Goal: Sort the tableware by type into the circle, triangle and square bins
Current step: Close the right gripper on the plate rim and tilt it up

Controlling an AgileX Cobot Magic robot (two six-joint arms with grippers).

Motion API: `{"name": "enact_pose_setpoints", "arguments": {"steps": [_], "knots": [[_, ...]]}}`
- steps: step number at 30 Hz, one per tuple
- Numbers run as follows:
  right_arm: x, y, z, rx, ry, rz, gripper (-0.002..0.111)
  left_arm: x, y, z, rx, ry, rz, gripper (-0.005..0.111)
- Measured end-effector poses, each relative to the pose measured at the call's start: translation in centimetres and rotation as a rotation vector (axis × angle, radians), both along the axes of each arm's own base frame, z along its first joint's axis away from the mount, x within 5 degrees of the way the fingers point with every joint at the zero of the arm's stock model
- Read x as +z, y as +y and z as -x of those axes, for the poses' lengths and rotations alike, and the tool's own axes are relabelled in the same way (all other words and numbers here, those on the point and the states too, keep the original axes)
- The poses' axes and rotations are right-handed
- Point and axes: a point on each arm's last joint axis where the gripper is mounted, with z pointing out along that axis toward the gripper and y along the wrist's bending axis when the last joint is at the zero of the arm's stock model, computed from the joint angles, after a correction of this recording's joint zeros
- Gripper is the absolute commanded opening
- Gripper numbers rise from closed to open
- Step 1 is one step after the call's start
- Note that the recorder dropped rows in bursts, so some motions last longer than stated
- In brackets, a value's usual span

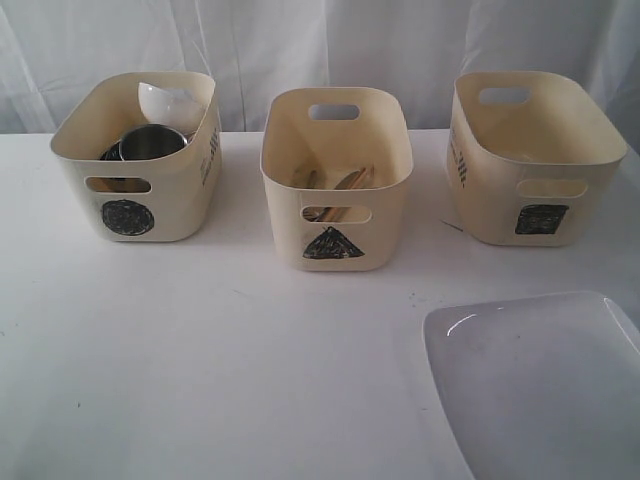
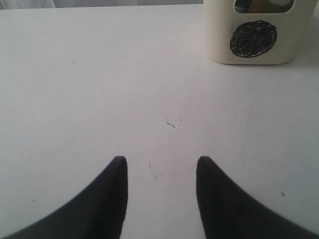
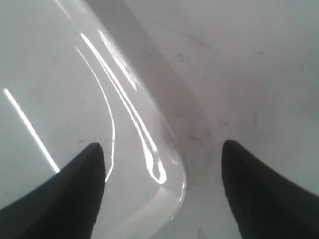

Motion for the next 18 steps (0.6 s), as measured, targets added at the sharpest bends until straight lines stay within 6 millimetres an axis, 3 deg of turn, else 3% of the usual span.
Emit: {"name": "enact_pose_setpoints", "arguments": {"steps": [8,18], "knots": [[-0.8,-1.1,-0.3,-0.051,0.009,-0.012,0.063,0.0,0.0,0.0,0.000,0.000,0.000,0.049],[-1.2,-0.4,-1.3,0.039,-0.040,-0.109,0.063,0.0,0.0,0.0,0.000,0.000,0.000,0.049]]}}
